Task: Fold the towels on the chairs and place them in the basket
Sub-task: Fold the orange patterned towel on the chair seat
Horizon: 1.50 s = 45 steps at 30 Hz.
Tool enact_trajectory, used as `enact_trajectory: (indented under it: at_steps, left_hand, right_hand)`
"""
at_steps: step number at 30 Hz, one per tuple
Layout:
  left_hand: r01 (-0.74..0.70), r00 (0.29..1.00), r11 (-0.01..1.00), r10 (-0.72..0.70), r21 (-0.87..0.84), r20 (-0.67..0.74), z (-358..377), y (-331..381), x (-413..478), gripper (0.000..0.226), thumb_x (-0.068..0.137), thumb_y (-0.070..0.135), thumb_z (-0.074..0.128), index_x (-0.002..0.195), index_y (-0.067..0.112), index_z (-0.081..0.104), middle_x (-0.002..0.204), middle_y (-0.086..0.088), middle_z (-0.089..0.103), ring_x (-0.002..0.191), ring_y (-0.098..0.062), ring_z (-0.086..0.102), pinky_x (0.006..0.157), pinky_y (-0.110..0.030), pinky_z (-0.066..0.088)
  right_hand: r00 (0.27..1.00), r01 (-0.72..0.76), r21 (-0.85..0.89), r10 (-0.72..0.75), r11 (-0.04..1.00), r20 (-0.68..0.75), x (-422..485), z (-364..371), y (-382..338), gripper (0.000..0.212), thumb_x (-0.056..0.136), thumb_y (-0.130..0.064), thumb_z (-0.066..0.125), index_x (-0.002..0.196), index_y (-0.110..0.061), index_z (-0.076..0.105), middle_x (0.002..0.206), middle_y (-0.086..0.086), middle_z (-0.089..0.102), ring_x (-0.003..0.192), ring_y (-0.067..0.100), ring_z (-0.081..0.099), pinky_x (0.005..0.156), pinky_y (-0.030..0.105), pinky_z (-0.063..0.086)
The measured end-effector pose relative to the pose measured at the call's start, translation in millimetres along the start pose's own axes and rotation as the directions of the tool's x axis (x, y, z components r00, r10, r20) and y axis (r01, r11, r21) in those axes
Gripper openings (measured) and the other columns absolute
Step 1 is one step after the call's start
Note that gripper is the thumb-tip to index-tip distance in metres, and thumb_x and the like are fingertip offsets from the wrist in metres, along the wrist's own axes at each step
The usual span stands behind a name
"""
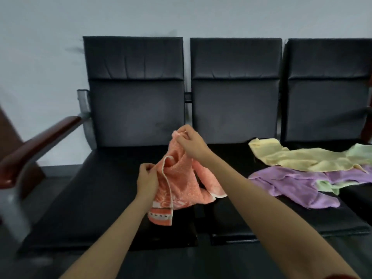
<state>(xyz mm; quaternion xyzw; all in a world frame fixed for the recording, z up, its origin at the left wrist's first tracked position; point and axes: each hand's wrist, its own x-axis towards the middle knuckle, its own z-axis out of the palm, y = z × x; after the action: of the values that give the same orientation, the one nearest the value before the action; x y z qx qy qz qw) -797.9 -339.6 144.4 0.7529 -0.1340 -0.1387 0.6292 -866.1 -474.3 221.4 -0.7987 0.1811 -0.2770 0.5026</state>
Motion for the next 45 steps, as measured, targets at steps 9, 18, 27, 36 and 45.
enact_trajectory:
  at_steps: [9,18,27,36,45]
  left_hand:
    - [0.302,0.944,0.951,-0.309,0.069,0.115,-125.6,-46.9,3.1,0.023,0.092,0.035,0.054,0.084,0.016,0.063,0.093,-0.011,0.067,0.081,-0.02,0.062,0.072,-0.033,0.051]
    - [0.136,0.936,0.884,-0.263,0.448,0.235,-112.3,-75.1,3.1,0.056,0.087,0.066,0.045,0.092,0.014,0.066,0.088,0.006,0.061,0.077,-0.006,0.056,0.062,-0.017,0.043]
    - [-0.055,0.973,0.746,-0.107,0.664,0.202,-88.3,-97.2,12.0,0.023,0.089,0.035,0.057,0.094,0.012,0.056,0.086,0.002,0.058,0.074,-0.013,0.053,0.064,-0.029,0.043]
    - [-0.251,0.923,0.956,0.284,0.155,-0.261,-120.4,-71.2,21.0,0.019,0.099,0.03,0.045,0.094,0.013,0.051,0.081,0.004,0.054,0.07,-0.005,0.048,0.067,-0.023,0.041]
    - [-0.358,0.846,0.852,0.469,0.382,-0.255,-122.7,-86.4,26.5,0.03,0.101,0.02,0.038,0.131,0.021,0.042,0.125,0.004,0.036,0.109,0.006,0.043,0.086,0.004,0.029]
  right_hand:
    - [0.923,-0.015,-0.452,0.186,0.892,0.337,-24.8,107.0,34.1,0.032,0.096,-0.036,0.05,0.121,-0.019,0.057,0.108,0.004,0.066,0.095,0.017,0.064,0.085,0.033,0.05]
    - [0.871,-0.116,-0.723,0.42,0.681,0.256,-57.3,105.9,102.6,0.042,0.1,-0.038,0.034,0.134,-0.016,0.045,0.13,0.007,0.05,0.112,0.024,0.053,0.093,0.035,0.043]
    - [0.837,-0.093,-0.816,0.489,0.57,0.247,-57.8,98.0,108.4,0.071,0.084,-0.043,0.065,0.142,-0.02,0.032,0.146,0.012,0.028,0.133,0.033,0.03,0.101,0.042,0.038]
    - [0.895,-0.164,-0.832,0.435,0.529,0.1,-48.9,82.5,124.3,0.003,0.091,-0.018,0.051,0.091,-0.016,0.053,0.108,0.009,0.057,0.089,0.027,0.06,0.068,0.031,0.045]
    - [0.952,0.135,-0.637,-0.279,0.759,-0.13,-58.3,84.8,95.2,0.017,0.098,-0.012,0.043,0.112,-0.008,0.053,0.112,0.004,0.053,0.076,0.022,0.057,0.056,0.039,0.05]
